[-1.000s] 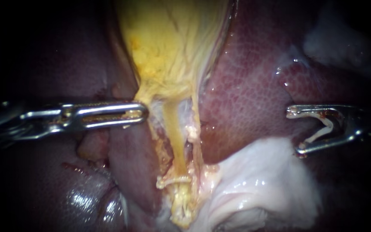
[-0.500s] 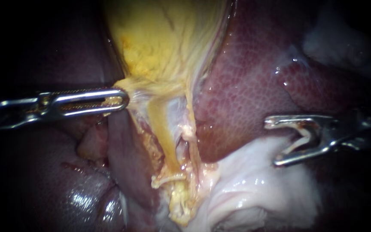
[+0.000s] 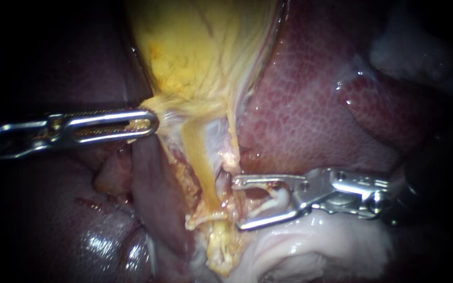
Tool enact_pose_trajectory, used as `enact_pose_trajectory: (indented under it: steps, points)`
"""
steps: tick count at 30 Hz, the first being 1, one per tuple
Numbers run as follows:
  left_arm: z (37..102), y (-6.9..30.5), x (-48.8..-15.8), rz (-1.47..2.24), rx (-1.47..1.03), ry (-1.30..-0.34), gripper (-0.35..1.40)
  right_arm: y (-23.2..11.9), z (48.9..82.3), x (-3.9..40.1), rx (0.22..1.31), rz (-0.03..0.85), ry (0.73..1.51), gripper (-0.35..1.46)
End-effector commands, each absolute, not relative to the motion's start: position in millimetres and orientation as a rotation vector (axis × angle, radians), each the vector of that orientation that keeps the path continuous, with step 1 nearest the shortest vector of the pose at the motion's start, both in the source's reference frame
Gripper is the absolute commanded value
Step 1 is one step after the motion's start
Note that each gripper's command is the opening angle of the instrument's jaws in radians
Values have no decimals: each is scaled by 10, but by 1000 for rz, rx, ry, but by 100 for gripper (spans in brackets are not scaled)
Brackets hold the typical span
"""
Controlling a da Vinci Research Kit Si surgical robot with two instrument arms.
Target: Clipping second clip left tube
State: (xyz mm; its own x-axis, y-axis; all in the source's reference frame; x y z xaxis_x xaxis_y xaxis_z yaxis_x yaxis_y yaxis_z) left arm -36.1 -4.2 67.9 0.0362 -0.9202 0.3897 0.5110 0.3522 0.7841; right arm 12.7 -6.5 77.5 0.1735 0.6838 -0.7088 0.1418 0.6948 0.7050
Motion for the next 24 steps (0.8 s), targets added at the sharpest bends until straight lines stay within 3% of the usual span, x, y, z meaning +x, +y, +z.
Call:
enact_pose_trajectory:
  steps: [1, 24]
  points:
    - [679, -42, -361, -1173, 502, -1023, -35, -66, 779, 132, 763, 443, 1368, 60]
    - [678, -44, -363, -1174, 500, -1022, -35, -68, 811, 155, 780, 446, 1354, 60]
